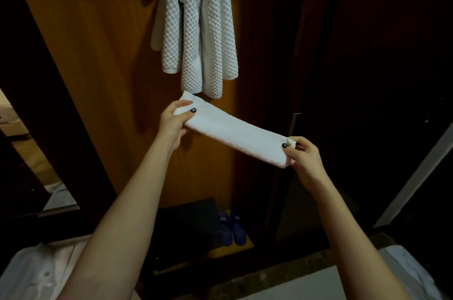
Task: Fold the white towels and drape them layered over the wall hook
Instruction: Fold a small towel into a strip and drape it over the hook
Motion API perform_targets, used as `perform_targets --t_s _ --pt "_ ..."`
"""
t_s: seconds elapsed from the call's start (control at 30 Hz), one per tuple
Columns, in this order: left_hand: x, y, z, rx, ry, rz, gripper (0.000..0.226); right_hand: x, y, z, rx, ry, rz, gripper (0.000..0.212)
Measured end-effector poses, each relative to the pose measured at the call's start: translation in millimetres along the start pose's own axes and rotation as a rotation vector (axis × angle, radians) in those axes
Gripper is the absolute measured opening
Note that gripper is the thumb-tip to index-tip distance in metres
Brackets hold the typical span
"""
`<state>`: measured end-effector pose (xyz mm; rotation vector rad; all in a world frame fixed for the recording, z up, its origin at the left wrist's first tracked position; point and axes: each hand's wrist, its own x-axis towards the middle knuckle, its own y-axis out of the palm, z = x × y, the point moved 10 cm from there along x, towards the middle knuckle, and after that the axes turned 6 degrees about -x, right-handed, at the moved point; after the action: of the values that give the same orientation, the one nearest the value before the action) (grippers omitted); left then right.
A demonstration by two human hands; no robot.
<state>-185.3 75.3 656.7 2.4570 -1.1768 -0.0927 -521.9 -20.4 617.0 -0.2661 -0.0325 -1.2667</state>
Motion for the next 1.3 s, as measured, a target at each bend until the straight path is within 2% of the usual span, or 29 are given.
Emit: perform_targets --t_s 0.13,0.3,0.53,0.73,0.93,1.3 --pt "3 2 2 0.019 -0.046 0.094 0.022 8 -11 26 0.005 -0.110 -0.085 0.037" --pt "9 9 -12 0.173 -0.081 0.235 0.027 31 -28 54 -0.029 -0.151 -0.152 0.032" --pt "37 18 -79 0.232 0.058 0.211 0.030 87 -4 108 0.048 -0.188 0.119 0.024" --pt "58 27 -152 0.159 0.190 0.197 0.032 134 13 183 0.046 -0.292 0.210 0.036" --pt "83 37 -223 0.167 0.307 0.227 0.036 174 24 259 0.126 -0.349 0.237 0.035" --pt "150 46 -356 0.152 0.577 0.096 0.036 257 67 407 0.330 -0.539 0.367 0.039"
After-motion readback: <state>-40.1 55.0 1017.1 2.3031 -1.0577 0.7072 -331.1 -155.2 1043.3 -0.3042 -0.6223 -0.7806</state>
